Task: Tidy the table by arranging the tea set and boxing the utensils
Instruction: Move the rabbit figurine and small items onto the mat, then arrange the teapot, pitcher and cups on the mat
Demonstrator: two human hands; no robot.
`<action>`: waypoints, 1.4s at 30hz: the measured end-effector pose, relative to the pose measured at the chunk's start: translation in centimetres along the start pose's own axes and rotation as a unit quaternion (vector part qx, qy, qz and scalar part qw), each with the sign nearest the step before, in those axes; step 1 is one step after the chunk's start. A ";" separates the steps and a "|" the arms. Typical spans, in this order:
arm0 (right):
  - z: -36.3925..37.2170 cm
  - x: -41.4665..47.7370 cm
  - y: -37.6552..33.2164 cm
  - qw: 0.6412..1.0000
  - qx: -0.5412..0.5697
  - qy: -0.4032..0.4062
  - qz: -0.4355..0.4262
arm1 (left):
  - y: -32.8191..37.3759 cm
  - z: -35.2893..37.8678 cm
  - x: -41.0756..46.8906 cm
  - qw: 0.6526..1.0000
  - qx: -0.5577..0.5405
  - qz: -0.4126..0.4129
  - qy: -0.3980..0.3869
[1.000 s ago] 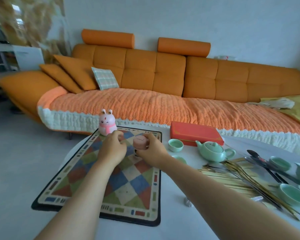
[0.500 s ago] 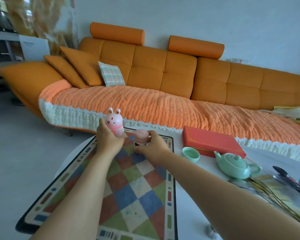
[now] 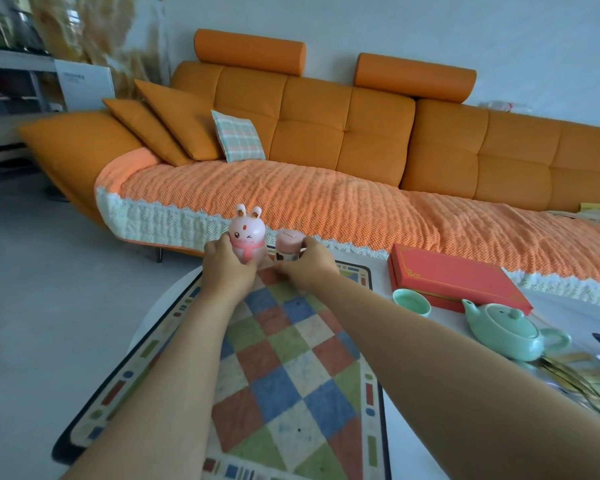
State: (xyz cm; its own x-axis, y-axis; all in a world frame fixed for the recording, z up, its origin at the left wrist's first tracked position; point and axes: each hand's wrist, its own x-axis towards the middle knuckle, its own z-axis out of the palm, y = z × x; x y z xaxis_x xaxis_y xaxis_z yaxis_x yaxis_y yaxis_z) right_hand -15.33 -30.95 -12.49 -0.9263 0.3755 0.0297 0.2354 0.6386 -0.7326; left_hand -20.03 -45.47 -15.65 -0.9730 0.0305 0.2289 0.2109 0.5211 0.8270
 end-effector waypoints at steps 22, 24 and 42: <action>-21.5 -12.8 12.0 0.972 -0.213 0.100 -0.001 | 16.7 8.9 -15.2 0.957 0.050 0.214 -0.190; -23.3 -13.5 13.6 0.966 -0.239 0.096 0.023 | 18.3 10.6 -16.4 0.947 0.050 0.231 -0.218; -26.4 -14.4 19.1 0.967 -0.245 0.019 0.070 | 22.8 18.2 -18.3 0.963 -0.011 0.023 -0.267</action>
State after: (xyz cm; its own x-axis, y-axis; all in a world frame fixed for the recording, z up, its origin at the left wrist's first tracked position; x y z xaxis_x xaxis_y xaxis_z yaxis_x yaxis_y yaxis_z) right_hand 10.30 -6.44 -8.95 -0.8661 0.4996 -0.0137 0.4769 0.8180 -0.3217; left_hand 0.82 -18.64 -10.35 -0.8714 0.4899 -0.0264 0.2504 0.4903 0.8348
